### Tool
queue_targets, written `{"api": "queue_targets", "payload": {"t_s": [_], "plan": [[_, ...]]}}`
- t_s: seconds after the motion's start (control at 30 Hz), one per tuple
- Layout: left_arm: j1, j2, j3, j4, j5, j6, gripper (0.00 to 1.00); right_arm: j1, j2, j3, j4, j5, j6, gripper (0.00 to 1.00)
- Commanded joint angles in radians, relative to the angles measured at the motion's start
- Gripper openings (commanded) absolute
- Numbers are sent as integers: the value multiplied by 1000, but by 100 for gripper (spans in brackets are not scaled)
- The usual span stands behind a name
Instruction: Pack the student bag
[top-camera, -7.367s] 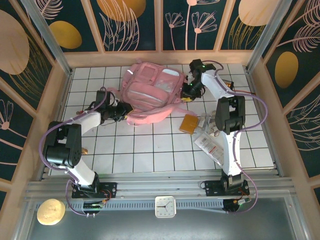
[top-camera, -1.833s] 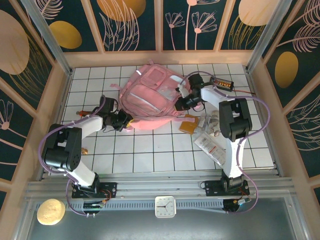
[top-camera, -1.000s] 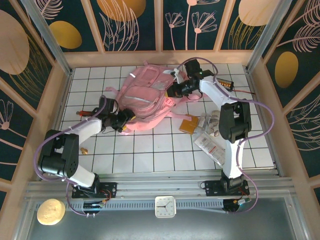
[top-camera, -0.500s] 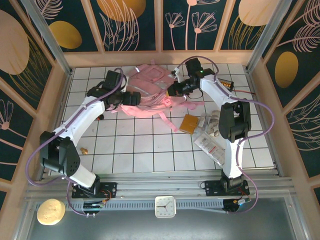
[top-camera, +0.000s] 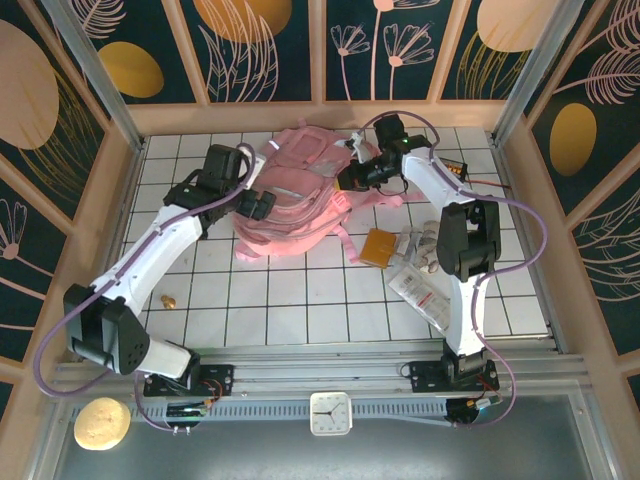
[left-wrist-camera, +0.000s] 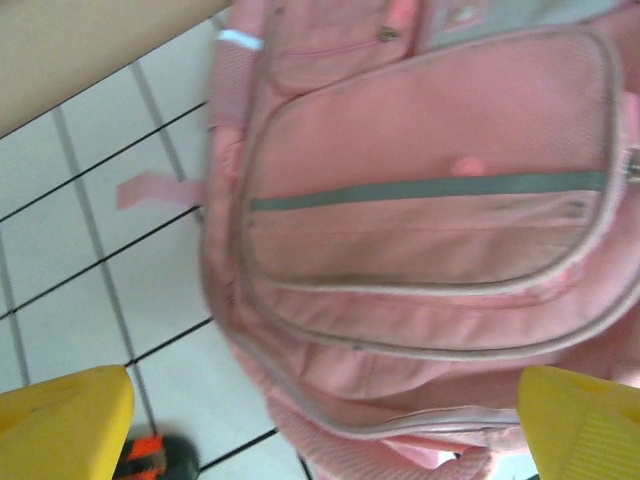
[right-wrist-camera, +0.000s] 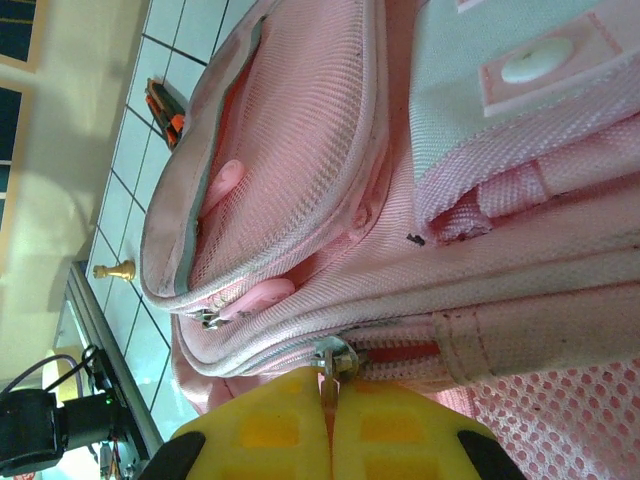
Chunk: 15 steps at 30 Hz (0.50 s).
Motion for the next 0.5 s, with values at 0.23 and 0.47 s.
{"api": "queue_targets", "payload": {"t_s": [0.23,0.47], "plan": [[-61,181,39,106,107,231,95,-8,-45,10,34,-76,4,0],[-63,284,95,100,159,241,90,-8,-51,8,35,-78,9,0]]}}
